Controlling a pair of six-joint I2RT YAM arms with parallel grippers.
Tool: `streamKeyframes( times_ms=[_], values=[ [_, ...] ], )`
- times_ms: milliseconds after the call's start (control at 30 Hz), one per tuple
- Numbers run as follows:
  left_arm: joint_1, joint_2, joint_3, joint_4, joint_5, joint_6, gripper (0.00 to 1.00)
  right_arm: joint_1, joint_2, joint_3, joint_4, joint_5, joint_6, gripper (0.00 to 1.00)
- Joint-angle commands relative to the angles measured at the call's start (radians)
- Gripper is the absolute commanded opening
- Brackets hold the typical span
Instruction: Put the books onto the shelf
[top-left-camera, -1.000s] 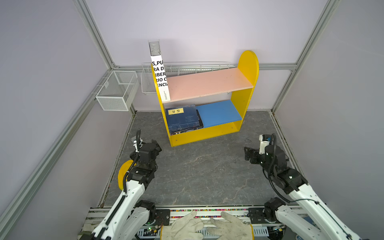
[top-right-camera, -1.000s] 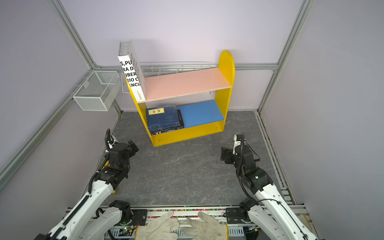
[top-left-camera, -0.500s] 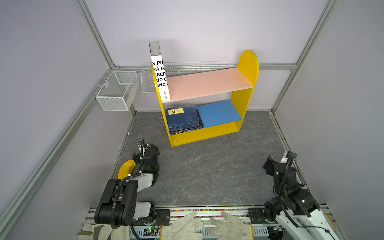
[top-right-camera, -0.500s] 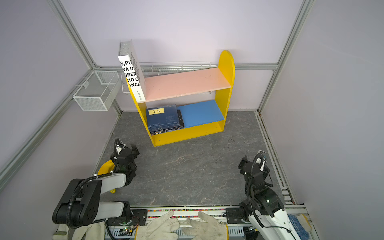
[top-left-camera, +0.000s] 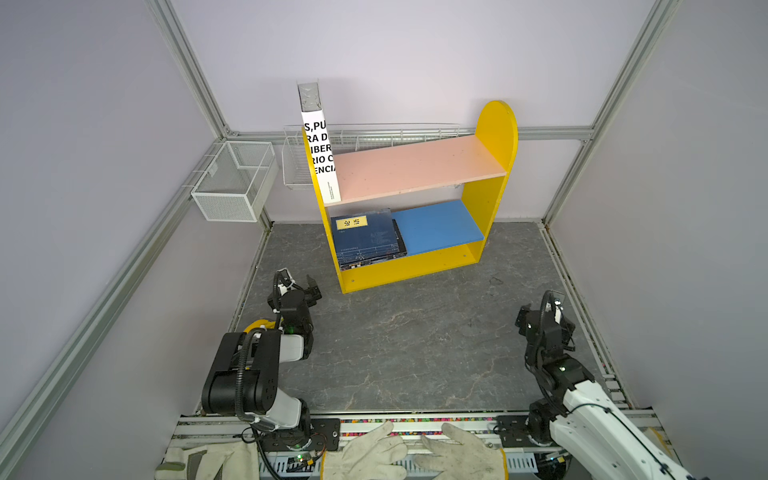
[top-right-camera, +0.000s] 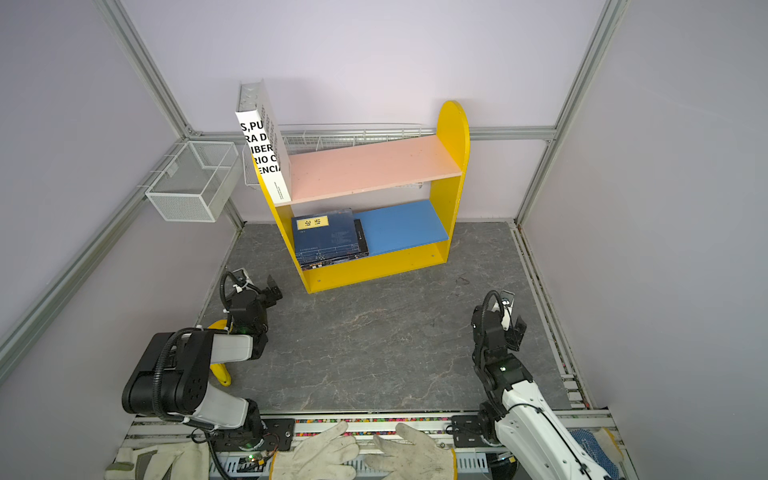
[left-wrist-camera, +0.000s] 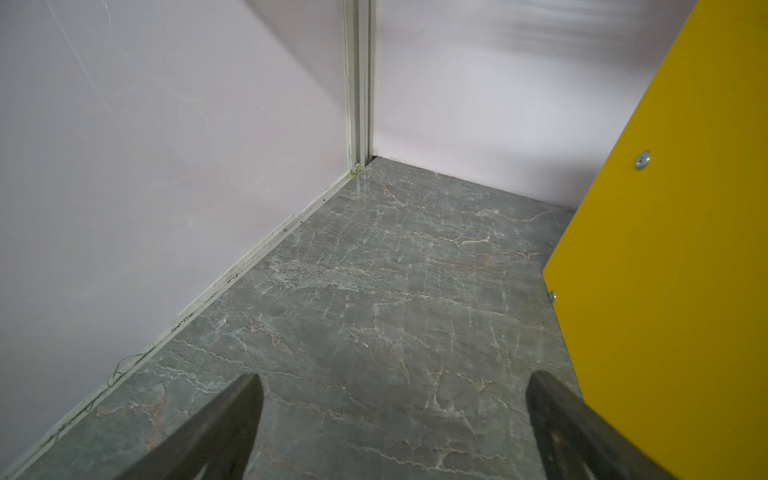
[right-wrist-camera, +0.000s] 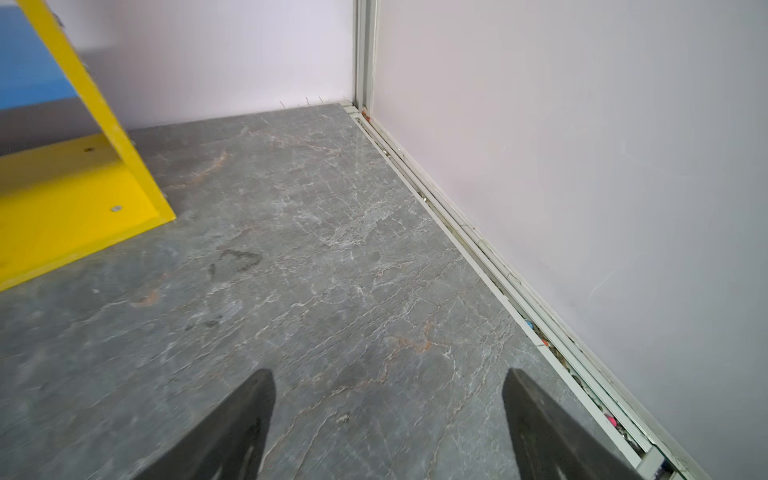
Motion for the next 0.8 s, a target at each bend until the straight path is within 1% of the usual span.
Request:
streamKeyframes(
  times_ms=[0,67,100,133,167,200,267,300,333,367,433,500,533,567,600,633,667,700,733,767],
  values=[
    [0.007,0.002,0.001,-0.022,0.026,0.024,0.99,-0.12,0.163,-0.046,0.379,-0.175,-0.078,0.89],
    [0.007,0.0,0.003,-0.026,0.025,0.022,0.99,-0.152,0.287,-0.096,0.613,-0.221,-0.106,0.89],
    [0.007,0.012,-0.004,0.006,0.028,0.024,0.99,-0.158,0.349,-0.116,0.735,-0.244,-0.126,0.89],
    [0.007,0.024,-0.013,0.046,0.026,0.03,0.99,-0.161,0.403,-0.117,0.817,-0.266,-0.138,0.89],
    [0.007,0.019,-0.011,0.028,0.027,0.028,0.99,-0.164,0.451,-0.101,0.848,-0.288,-0.158,0.89],
    [0.007,0.011,-0.006,0.004,0.029,0.025,0.99,-0.164,0.498,-0.07,0.842,-0.304,-0.188,0.89],
    [0.006,0.018,-0.008,0.026,0.027,0.025,0.99,-0.164,0.558,-0.035,0.867,-0.362,-0.258,0.89],
    [0.006,0.022,-0.01,0.035,0.026,0.028,0.99,-0.166,0.594,-0.025,0.914,-0.372,-0.277,0.89],
    [0.007,0.018,-0.01,0.026,0.027,0.027,0.99,-0.167,0.617,-0.011,0.893,-0.394,-0.274,0.89],
    [0.007,0.019,-0.009,0.028,0.027,0.026,0.99,-0.168,0.641,-0.015,0.908,-0.425,-0.283,0.89],
    [0.007,0.02,-0.009,0.028,0.026,0.028,0.99,-0.169,0.738,-0.045,1.051,-0.445,-0.292,0.89],
    [0.007,0.02,-0.009,0.029,0.025,0.028,0.99,-0.165,0.847,-0.05,1.213,-0.435,-0.325,0.89],
    [0.007,0.02,-0.009,0.028,0.025,0.028,0.99,-0.157,0.821,-0.029,1.13,-0.437,-0.325,0.89],
    [0.007,0.019,-0.009,0.028,0.025,0.028,0.99,-0.157,0.776,0.008,0.994,-0.442,-0.306,0.89],
    [0.005,0.021,-0.008,0.027,0.023,0.029,0.99,-0.172,0.774,0.039,0.92,-0.458,-0.29,0.89],
    [0.005,0.02,-0.006,0.024,0.021,0.028,0.99,-0.188,0.806,0.046,0.959,-0.458,-0.283,0.89],
    [0.005,0.02,-0.004,0.021,0.02,0.028,0.99,-0.197,0.806,0.045,0.962,-0.472,-0.276,0.89],
    [0.005,0.021,-0.003,0.017,0.017,0.028,0.99,-0.2,0.787,0.058,0.903,-0.468,-0.262,0.89],
    [0.004,0.021,-0.003,0.017,0.015,0.028,0.99,-0.205,0.783,0.061,0.885,-0.477,-0.258,0.89],
    [0.004,0.021,-0.002,0.016,0.015,0.028,0.99,-0.207,0.793,0.056,0.915,-0.477,-0.262,0.89]
  ],
)
